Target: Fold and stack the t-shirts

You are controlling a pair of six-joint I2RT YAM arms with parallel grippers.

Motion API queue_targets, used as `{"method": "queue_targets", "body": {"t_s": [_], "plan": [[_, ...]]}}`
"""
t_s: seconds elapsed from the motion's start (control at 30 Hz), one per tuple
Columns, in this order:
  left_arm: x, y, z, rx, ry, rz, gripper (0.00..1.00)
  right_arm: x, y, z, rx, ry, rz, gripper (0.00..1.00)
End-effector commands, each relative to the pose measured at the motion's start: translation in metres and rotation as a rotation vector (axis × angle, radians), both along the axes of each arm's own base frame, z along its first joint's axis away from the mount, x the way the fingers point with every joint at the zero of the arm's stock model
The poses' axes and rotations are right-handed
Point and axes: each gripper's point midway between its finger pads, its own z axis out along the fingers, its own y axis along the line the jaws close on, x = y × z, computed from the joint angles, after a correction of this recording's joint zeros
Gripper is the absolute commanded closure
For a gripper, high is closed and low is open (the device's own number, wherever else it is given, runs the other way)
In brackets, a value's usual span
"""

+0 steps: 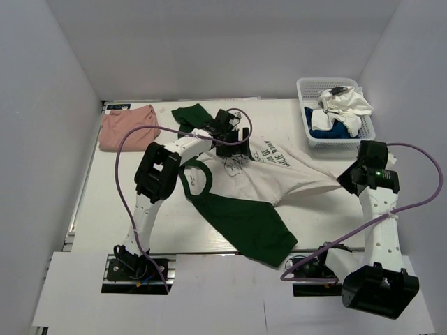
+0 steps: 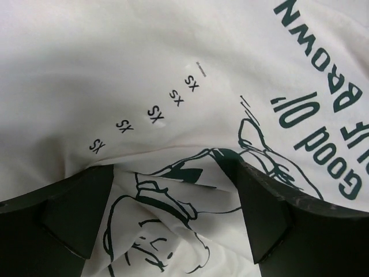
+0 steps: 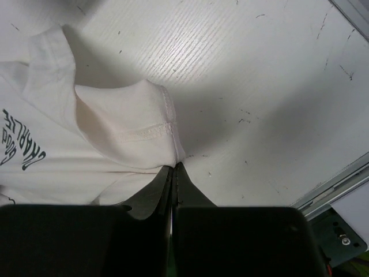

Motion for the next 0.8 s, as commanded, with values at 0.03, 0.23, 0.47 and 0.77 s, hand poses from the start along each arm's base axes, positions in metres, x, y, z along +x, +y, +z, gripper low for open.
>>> {"method": "queue_targets", "body": {"t_s": [0.03, 0.23, 0.47, 0.77], "plan": [[-0.002, 0.099, -0.072, 0.256, 0.140, 0.089, 0.00, -0.019, -0.049, 0.050, -0.204, -0.031, -0.146, 1.00], [0.020, 0.089, -0.047, 0.235, 0.042, 0.027, 0.00, 0.004, -0.043, 0.048, -0.159, -0.038, -0.079, 0.24], [0.049, 0.124, -0.037, 0.254, 0.009, 0.074, 0.00, 0.035, 0.013, 0.044, 0.003, -0.187, 0.237, 0.10], [0.073, 0.128, 0.066, 0.224, -0.147, 0.076, 0.00, 0.082, 0.101, 0.009, 0.047, -0.184, 0.571, 0.10]]}}
